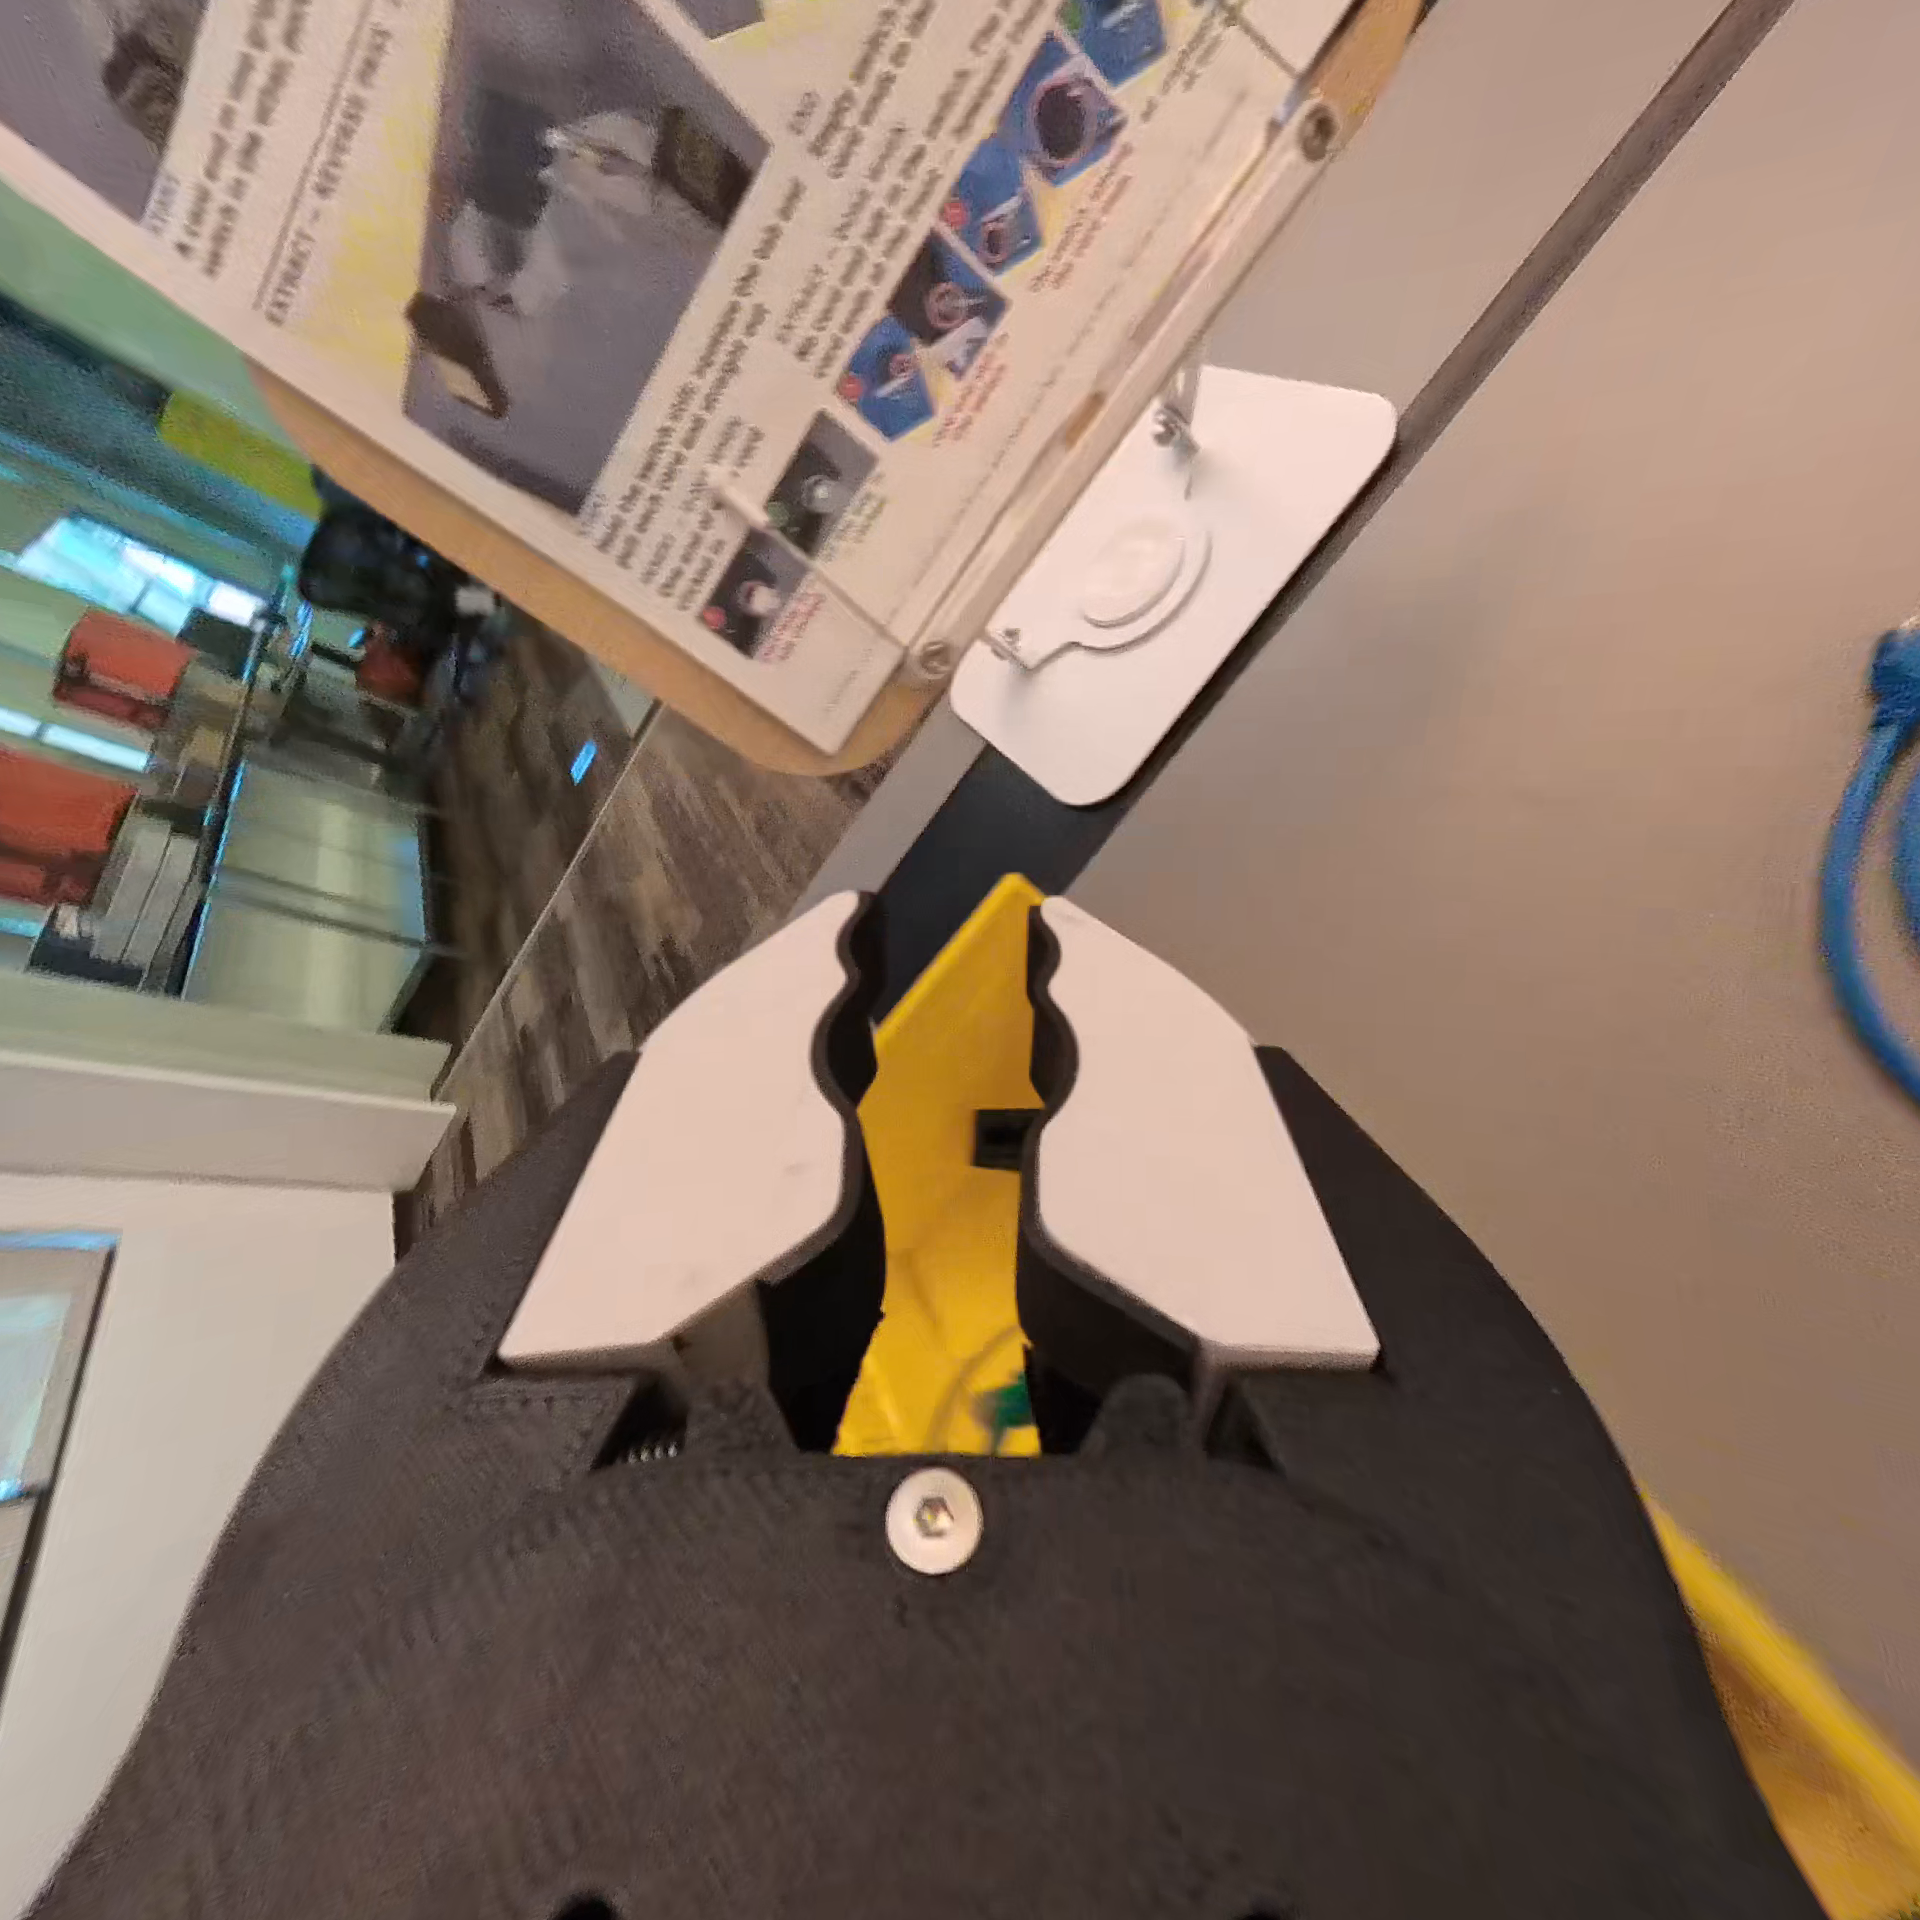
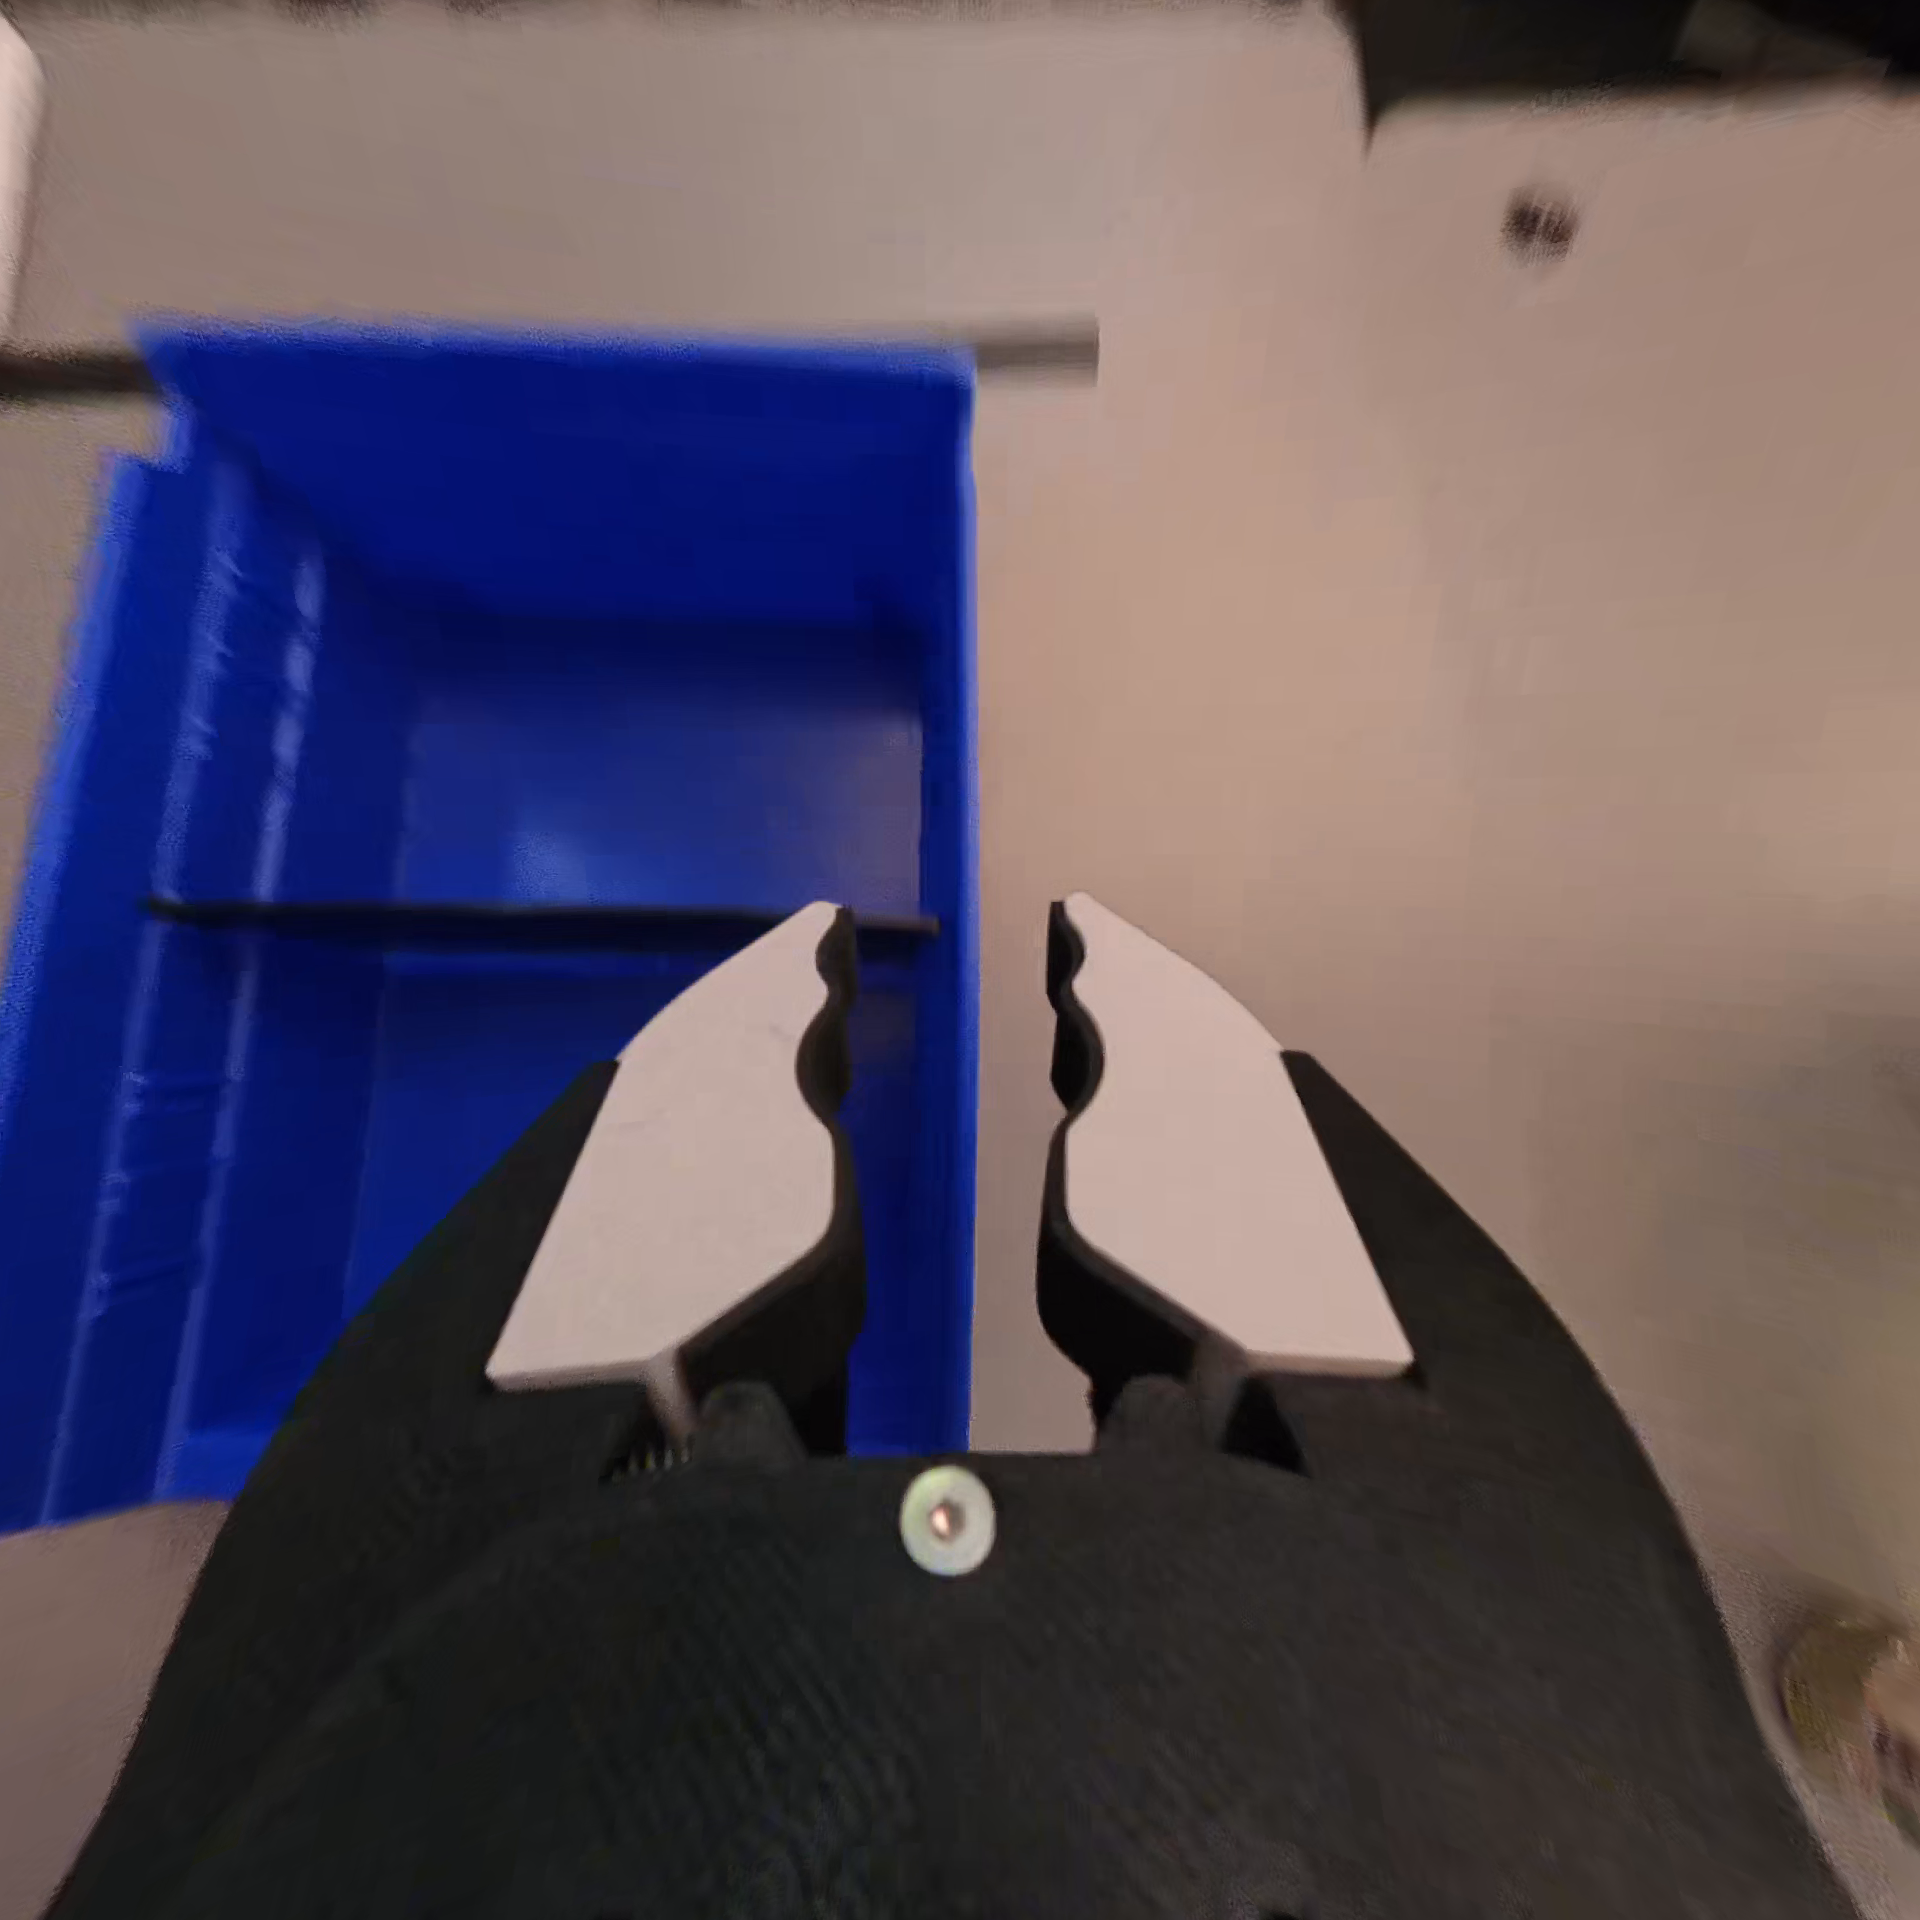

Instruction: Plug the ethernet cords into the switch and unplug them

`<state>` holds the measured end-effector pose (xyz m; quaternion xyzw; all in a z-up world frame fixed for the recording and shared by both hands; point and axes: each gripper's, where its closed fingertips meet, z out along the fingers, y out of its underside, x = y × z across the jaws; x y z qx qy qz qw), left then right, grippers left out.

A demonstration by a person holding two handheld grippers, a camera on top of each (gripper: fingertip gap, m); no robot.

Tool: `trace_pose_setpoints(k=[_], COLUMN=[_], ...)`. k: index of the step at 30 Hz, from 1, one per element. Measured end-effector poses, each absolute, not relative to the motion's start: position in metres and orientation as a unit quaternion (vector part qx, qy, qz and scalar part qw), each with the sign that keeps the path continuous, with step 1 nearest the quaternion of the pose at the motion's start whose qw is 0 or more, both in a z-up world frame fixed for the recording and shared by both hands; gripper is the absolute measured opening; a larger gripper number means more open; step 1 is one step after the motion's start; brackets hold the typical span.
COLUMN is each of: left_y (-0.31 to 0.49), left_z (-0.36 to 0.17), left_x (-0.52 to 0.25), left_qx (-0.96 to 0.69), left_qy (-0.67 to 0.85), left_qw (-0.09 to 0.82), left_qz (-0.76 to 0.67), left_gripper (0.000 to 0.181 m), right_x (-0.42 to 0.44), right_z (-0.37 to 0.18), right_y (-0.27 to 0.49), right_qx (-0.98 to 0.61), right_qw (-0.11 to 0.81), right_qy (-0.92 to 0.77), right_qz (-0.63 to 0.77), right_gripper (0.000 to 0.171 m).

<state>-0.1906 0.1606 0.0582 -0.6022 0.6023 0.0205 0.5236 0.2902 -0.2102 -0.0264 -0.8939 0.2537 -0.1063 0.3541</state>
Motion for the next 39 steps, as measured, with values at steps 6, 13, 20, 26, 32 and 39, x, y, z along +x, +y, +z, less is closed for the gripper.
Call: trace_pose_setpoints(k=[6,13,20,26,32,39], left_y=[0.224,0.249,0.238,0.250,0.253,0.101], left_z=[-0.024,-0.107,-0.134,-0.120,-0.017,0.009], left_x=[-0.230,-0.246,-0.242,-0.243,-0.244,-0.143], left_qx=[-0.576,-0.514,-0.449,-0.482,-0.546,-0.595], left_qy=[0.749,0.836,0.887,0.866,0.785,0.747], left_qw=[0.326,0.184,0.099,0.121,0.272,0.294], left_qz=[0.017,0.051,0.025,0.050,0.107,-0.024], left_gripper=[0.058,0.057,0.047,0.031,0.030,0.029], right_x=[0.274,0.252,0.241,0.240,0.237,0.200], right_z=[0.032,0.037,0.036,0.034,0.045,0.091], right_y=[-0.161,-0.134,-0.119,-0.115,-0.120,-0.116], right_qx=[-0.828,-0.808,-0.804,-0.801,-0.788,-0.752], right_qw=[0.518,0.563,0.569,0.569,0.588,0.648], right_qy=[0.194,0.176,0.165,0.166,0.159,0.095], right_qz=[-0.092,0.005,0.057,0.084,0.085,0.073], right_gripper=[0.019,0.019,0.019,0.018,0.017,0.014])
